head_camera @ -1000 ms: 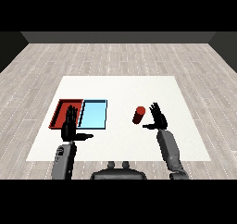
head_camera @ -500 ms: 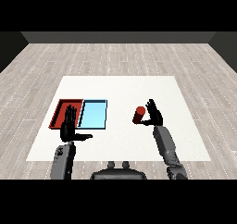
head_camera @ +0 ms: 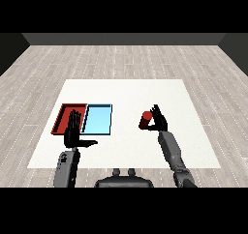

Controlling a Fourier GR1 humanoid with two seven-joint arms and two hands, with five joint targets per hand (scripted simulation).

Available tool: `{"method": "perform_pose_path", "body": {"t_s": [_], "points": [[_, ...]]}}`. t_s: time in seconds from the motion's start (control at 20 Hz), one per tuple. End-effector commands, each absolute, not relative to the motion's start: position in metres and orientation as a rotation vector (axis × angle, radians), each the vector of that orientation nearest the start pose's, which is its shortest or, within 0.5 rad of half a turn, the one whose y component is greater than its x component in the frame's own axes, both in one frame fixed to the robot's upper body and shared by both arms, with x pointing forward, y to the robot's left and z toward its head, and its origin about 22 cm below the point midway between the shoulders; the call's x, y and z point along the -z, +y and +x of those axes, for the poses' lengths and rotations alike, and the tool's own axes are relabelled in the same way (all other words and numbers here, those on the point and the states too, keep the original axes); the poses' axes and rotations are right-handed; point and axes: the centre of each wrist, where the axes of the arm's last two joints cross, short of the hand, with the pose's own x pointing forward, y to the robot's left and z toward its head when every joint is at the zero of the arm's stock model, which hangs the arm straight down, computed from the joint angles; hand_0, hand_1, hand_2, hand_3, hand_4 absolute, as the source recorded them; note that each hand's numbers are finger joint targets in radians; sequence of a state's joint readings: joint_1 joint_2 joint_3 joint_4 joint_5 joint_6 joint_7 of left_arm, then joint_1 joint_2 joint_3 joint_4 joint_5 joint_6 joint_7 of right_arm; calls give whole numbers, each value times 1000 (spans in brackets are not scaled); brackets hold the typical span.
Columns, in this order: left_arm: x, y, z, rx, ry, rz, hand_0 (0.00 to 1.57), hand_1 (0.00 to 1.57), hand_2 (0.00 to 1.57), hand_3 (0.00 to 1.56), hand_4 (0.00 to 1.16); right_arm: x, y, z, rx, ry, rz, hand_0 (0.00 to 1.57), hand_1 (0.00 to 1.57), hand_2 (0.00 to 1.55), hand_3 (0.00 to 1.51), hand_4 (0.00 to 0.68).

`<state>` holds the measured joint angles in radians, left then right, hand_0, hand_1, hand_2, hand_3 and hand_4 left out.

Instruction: Pick the red can and put it in the red box

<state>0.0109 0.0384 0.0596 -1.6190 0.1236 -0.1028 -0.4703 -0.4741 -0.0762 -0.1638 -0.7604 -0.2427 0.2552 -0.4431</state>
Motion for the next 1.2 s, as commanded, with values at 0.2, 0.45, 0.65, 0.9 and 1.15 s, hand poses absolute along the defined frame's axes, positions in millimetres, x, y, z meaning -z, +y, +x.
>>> {"method": "perform_pose_path", "body": {"t_s": [0.2,0.45,0.65,0.9,1.15], "points": [[-20,250,238,-63,-2094,-95,0,0,0,0,0,69,-249,339,112,-1633,324,0,0,0,0,0],[-15,258,234,-43,-2062,-79,0,0,0,0,0,69,-220,351,73,-1614,333,0,0,0,0,0],[-22,254,244,-66,-2092,-81,0,0,0,0,0,66,-210,345,82,-1642,335,0,0,0,0,0],[-20,246,242,-66,-2080,-92,0,0,0,0,0,41,-205,368,85,-1625,346,0,0,0,0,0],[-14,244,242,-76,-2071,-93,0,0,0,0,0,72,-180,351,73,-1596,333,0,0,0,0,0]]}}
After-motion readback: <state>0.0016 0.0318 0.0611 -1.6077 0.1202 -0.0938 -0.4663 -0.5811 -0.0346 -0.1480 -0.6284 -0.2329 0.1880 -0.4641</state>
